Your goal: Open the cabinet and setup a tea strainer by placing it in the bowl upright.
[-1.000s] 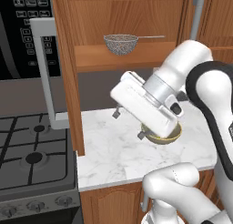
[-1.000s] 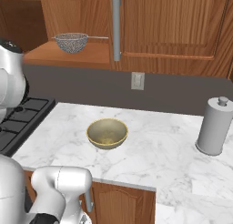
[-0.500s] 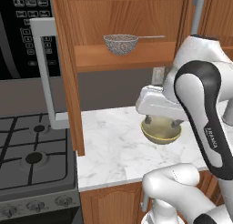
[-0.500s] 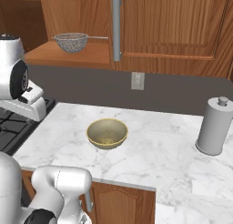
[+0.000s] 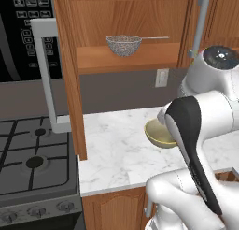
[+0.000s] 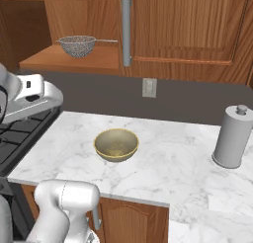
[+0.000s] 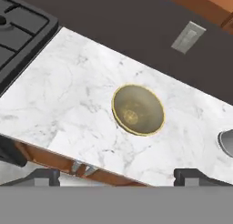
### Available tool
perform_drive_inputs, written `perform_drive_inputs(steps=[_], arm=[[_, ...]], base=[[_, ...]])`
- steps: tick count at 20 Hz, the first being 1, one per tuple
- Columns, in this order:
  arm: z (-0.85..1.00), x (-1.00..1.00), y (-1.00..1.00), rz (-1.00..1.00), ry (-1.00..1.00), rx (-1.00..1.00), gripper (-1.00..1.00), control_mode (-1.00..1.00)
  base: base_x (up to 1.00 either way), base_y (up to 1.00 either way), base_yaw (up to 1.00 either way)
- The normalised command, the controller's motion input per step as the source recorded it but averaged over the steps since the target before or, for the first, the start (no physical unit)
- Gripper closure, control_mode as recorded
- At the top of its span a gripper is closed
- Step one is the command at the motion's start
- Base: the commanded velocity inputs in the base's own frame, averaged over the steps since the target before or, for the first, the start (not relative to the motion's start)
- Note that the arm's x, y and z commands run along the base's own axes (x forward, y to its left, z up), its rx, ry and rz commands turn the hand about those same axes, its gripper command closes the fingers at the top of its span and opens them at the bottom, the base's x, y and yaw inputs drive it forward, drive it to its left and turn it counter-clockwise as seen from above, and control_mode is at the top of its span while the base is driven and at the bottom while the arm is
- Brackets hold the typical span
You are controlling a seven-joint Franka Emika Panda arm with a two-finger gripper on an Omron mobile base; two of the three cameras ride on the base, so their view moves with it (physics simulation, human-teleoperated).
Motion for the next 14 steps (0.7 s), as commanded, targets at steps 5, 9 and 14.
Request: perform_drive_inputs(steps=[5, 9, 14], arm=[[0.93, 0.44, 0.06, 0.22, -0.22, -0.11, -1.00, -1.00], [0.67, 0.34, 0.62, 0.07, -0.08, -0.19, -1.00, -1.00], [0.32, 0.41, 0.61, 0.00, 0.09, -0.16, -1.00, -1.00]], base=[[0.00, 0.00, 0.00], [0.00, 0.00, 0.00], [0.00, 0.00, 0.00]])
